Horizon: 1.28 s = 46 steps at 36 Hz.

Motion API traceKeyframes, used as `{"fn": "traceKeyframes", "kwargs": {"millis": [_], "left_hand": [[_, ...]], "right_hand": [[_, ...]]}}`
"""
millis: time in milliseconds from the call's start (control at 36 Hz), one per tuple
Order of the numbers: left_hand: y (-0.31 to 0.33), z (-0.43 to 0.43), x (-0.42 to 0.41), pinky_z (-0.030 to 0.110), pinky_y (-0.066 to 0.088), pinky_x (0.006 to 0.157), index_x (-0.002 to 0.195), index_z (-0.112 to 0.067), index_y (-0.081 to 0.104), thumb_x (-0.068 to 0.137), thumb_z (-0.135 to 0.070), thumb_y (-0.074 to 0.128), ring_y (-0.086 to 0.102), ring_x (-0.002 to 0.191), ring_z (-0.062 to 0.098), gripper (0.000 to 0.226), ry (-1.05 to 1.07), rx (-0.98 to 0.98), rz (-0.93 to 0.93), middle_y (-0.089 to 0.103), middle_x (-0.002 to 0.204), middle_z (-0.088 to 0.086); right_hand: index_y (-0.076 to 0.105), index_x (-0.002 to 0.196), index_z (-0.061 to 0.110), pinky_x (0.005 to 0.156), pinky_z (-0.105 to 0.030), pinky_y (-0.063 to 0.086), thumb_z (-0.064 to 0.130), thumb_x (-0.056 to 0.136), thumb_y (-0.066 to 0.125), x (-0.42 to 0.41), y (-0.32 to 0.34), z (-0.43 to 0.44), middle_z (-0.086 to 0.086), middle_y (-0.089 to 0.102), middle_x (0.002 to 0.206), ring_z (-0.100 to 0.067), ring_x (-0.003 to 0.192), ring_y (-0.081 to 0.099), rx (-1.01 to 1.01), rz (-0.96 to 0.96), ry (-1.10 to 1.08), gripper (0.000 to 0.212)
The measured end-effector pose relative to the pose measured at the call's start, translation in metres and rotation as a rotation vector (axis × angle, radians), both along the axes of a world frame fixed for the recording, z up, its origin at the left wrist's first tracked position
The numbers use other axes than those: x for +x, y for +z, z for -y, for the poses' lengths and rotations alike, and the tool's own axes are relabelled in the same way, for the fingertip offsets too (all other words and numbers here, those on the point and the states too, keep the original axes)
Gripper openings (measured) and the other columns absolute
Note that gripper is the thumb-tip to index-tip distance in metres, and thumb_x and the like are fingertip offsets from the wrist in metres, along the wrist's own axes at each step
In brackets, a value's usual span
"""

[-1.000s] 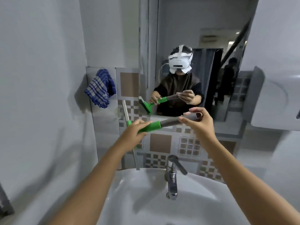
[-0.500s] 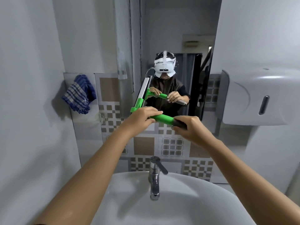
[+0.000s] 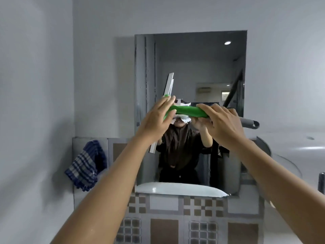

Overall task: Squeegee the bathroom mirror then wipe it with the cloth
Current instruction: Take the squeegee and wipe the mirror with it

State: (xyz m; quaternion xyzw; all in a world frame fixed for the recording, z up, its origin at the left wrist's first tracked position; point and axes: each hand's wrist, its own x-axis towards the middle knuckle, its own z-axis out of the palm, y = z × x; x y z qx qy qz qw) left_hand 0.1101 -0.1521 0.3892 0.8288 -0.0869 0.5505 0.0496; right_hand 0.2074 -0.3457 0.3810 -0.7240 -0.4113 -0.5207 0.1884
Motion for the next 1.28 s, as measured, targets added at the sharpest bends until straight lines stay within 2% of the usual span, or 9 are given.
{"fn": "traceKeyframes", "kwargs": {"millis": [167, 250, 333, 444, 472, 556, 639, 861, 1278], "left_hand": [[-0.010, -0.061, 0.001, 0.034, 0.019, 0.117, 0.143, -0.011, 0.027, 0.098, -0.033, 0.031, 0.021, 0.141, 0.016, 0.050, 0.034, -0.349, 0.155, 0.027, 0.151, 0.008], [-0.044, -0.083, 0.009, 0.037, 0.017, 0.117, 0.144, -0.012, 0.023, 0.100, -0.031, 0.029, 0.015, 0.142, 0.014, 0.049, 0.124, -0.412, 0.127, 0.021, 0.153, 0.006], [-0.077, -0.095, 0.023, 0.040, 0.025, 0.115, 0.145, -0.013, 0.020, 0.098, -0.038, 0.027, 0.012, 0.142, 0.012, 0.054, 0.188, -0.386, 0.110, 0.014, 0.153, -0.002], [-0.104, -0.090, 0.037, 0.007, 0.007, 0.110, 0.147, -0.018, 0.003, 0.093, -0.047, 0.031, -0.002, 0.143, 0.006, 0.067, 0.206, -0.262, 0.022, -0.002, 0.156, -0.004], [-0.107, -0.089, 0.040, 0.005, 0.008, 0.108, 0.147, -0.019, 0.000, 0.092, -0.051, 0.031, -0.006, 0.143, 0.005, 0.071, 0.211, -0.236, 0.002, -0.006, 0.157, -0.002], [-0.113, -0.087, 0.048, 0.017, 0.026, 0.107, 0.147, -0.021, -0.008, 0.090, -0.055, 0.033, -0.016, 0.141, 0.005, 0.078, 0.247, -0.202, -0.021, -0.016, 0.156, -0.002], [-0.114, -0.085, 0.052, 0.024, 0.016, 0.113, 0.143, -0.020, -0.018, 0.089, -0.052, 0.039, -0.023, 0.139, 0.004, 0.085, 0.283, -0.208, -0.051, -0.025, 0.153, -0.001], [-0.113, -0.085, 0.052, 0.015, -0.005, 0.109, 0.141, -0.015, -0.023, 0.087, -0.053, 0.038, -0.028, 0.137, 0.006, 0.089, 0.332, -0.187, -0.090, -0.030, 0.151, 0.001], [-0.115, -0.089, 0.054, 0.029, 0.011, 0.117, 0.143, -0.014, -0.019, 0.087, -0.054, 0.036, -0.028, 0.138, 0.007, 0.088, 0.329, -0.183, -0.097, -0.031, 0.151, 0.001]], "right_hand": [[0.041, 0.135, 0.032, 0.081, -0.039, 0.033, 0.033, 0.092, 0.047, 0.016, 0.060, -0.018, -0.006, 0.055, 0.100, -0.029, 0.095, 0.052, 0.020, 0.034, -0.016, 0.044], [0.041, 0.134, 0.034, 0.082, -0.037, 0.030, 0.033, 0.092, 0.048, 0.024, 0.081, -0.030, -0.005, 0.055, 0.102, -0.028, 0.097, 0.051, 0.019, 0.063, -0.016, 0.043], [0.043, 0.133, 0.035, 0.084, -0.038, 0.029, 0.032, 0.093, 0.048, 0.030, 0.099, -0.047, -0.006, 0.054, 0.102, -0.029, 0.098, 0.050, 0.029, 0.081, -0.007, 0.041], [0.043, 0.132, 0.038, 0.084, -0.039, 0.029, 0.032, 0.093, 0.048, 0.034, 0.116, -0.071, -0.005, 0.054, 0.103, -0.027, 0.100, 0.048, 0.059, 0.101, 0.024, 0.040], [0.043, 0.131, 0.038, 0.084, -0.039, 0.029, 0.032, 0.093, 0.047, 0.034, 0.119, -0.077, -0.005, 0.054, 0.103, -0.027, 0.100, 0.048, 0.063, 0.108, 0.034, 0.039], [0.043, 0.131, 0.039, 0.083, -0.038, 0.028, 0.033, 0.094, 0.046, 0.035, 0.130, -0.093, -0.005, 0.055, 0.102, -0.026, 0.100, 0.048, 0.072, 0.127, 0.059, 0.038], [0.042, 0.131, 0.039, 0.083, -0.038, 0.027, 0.033, 0.094, 0.045, 0.036, 0.139, -0.104, -0.005, 0.055, 0.103, -0.026, 0.100, 0.047, 0.058, 0.145, 0.061, 0.037], [0.041, 0.131, 0.039, 0.087, -0.040, 0.028, 0.033, 0.094, 0.045, 0.033, 0.156, -0.114, -0.005, 0.054, 0.103, -0.026, 0.102, 0.048, 0.015, 0.182, 0.053, 0.037], [0.042, 0.130, 0.040, 0.085, -0.039, 0.027, 0.034, 0.094, 0.045, 0.031, 0.159, -0.117, -0.004, 0.053, 0.101, -0.024, 0.099, 0.047, -0.019, 0.193, 0.026, 0.036]]}}
